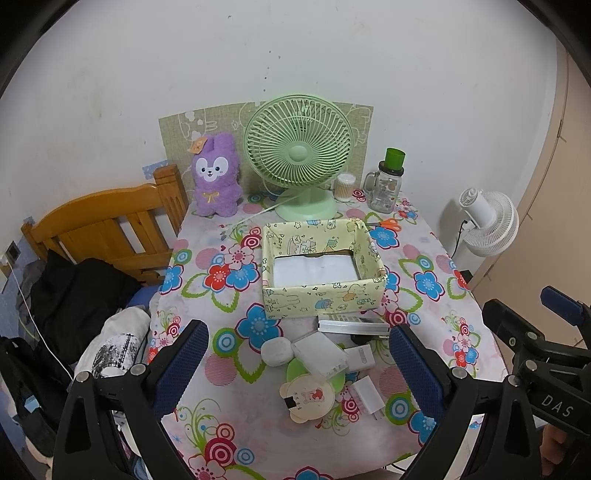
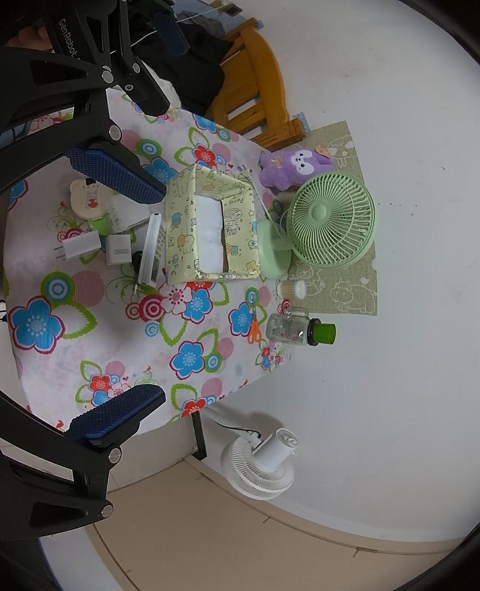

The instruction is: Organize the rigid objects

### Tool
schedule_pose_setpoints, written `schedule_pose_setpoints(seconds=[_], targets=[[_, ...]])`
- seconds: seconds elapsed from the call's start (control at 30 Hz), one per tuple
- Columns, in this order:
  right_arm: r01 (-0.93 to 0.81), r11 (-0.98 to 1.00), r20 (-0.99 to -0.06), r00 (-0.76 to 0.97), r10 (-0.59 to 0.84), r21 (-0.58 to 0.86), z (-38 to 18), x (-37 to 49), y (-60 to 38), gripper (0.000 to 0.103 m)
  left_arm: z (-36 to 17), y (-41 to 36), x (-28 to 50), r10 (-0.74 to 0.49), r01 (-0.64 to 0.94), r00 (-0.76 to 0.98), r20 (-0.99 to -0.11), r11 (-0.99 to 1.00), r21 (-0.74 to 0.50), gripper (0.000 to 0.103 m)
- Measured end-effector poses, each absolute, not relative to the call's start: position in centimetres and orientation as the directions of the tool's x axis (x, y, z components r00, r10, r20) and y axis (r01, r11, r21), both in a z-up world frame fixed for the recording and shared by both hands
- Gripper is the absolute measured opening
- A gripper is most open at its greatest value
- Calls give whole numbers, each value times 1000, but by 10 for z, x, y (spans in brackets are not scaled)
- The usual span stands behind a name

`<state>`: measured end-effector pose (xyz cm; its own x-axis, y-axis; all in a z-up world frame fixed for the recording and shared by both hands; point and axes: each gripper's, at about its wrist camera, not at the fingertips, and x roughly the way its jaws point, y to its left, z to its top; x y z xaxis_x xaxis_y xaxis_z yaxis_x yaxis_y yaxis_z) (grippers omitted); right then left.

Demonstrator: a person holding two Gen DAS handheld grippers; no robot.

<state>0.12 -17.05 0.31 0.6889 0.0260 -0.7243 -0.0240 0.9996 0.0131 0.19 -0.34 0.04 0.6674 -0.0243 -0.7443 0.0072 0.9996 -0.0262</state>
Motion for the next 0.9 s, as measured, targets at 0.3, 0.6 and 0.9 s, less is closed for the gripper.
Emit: schedule_pose_setpoints(seconds=[0.3,0.6,0.9], targets=[[-25,1000,-725,688,27,13,3,2,-170,99,0,-4,2,-23,6,668,-744,1000,-25,99],[-25,1000,-725,688,26,12,3,2,-170,99,3,-3,7,-21,14,668,-744,1000,-16,99],[-24,1000,-726,687,26,13,3,6,-171,99,4,-2,10,-19,18,670,-742,1000,-9,99]])
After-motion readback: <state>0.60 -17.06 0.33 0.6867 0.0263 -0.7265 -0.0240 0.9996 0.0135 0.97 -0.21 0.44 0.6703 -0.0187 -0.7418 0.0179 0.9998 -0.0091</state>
